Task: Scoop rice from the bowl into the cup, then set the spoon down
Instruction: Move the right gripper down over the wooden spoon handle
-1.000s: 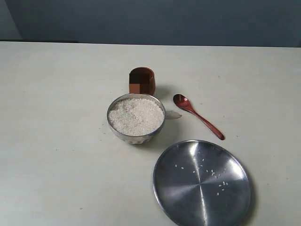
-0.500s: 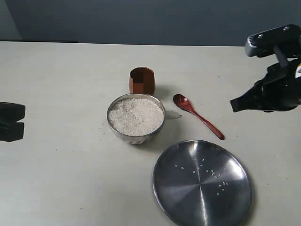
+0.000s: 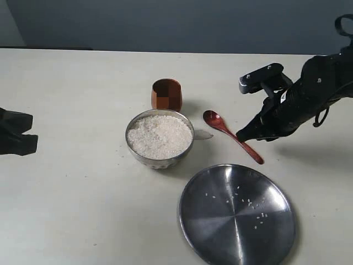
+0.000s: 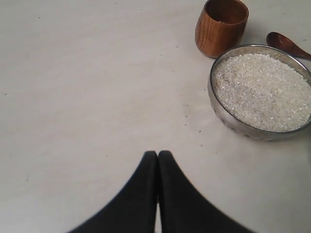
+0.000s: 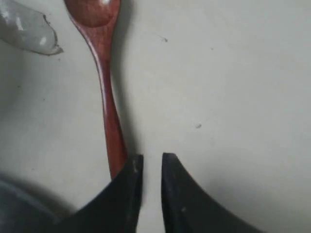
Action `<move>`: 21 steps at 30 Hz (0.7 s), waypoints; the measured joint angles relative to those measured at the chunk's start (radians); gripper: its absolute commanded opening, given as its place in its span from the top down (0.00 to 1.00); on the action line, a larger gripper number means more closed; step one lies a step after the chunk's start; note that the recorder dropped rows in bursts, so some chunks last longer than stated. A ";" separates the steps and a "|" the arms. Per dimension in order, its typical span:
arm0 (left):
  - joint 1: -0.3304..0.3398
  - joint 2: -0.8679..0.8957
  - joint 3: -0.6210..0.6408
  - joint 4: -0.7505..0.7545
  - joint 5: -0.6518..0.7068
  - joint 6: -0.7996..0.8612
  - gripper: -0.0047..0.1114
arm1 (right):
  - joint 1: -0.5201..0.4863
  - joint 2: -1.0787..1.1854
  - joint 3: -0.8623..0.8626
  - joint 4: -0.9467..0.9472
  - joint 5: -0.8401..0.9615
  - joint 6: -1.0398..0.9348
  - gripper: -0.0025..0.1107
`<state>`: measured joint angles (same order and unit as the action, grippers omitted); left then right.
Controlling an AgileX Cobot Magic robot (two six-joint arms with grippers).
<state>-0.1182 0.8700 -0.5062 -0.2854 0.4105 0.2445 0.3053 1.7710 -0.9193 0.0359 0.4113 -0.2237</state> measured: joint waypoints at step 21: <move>0.000 0.002 0.000 0.013 0.012 0.002 0.96 | 0.063 0.143 -0.013 -0.015 -0.072 -0.035 0.61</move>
<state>-0.1182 0.8724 -0.5062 -0.2723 0.4227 0.2462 0.3685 1.9140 -0.9324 0.0211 0.3389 -0.2590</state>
